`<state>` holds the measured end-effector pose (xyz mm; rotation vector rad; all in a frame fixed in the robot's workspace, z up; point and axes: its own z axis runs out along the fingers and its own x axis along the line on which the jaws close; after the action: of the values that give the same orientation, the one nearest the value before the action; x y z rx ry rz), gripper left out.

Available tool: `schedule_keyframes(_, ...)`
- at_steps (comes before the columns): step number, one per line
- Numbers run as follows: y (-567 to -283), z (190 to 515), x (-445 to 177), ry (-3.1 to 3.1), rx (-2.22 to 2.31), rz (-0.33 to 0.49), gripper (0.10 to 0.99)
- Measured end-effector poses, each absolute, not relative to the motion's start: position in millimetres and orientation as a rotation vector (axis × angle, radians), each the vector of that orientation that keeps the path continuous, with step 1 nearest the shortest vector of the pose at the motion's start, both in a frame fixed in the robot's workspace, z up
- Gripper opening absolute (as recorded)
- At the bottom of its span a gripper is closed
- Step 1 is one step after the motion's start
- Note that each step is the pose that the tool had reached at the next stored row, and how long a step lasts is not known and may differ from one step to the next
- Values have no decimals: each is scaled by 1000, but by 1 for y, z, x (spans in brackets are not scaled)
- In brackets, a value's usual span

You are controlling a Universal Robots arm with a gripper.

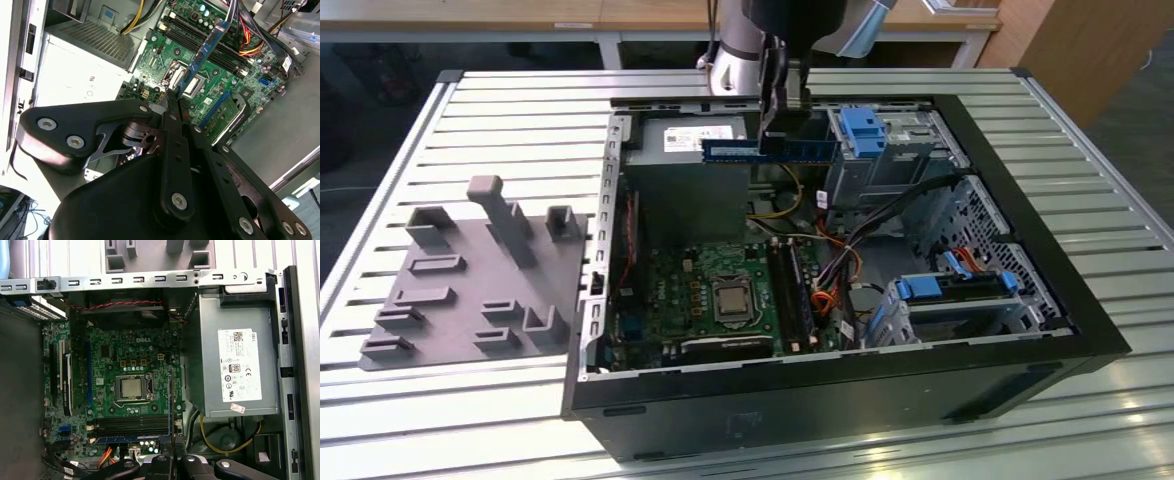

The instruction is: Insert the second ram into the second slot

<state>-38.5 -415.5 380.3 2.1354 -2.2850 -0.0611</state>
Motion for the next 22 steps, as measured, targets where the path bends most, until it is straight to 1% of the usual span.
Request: schedule_keyframes(22,-416,380,-39,-2323,2095,-61,133)
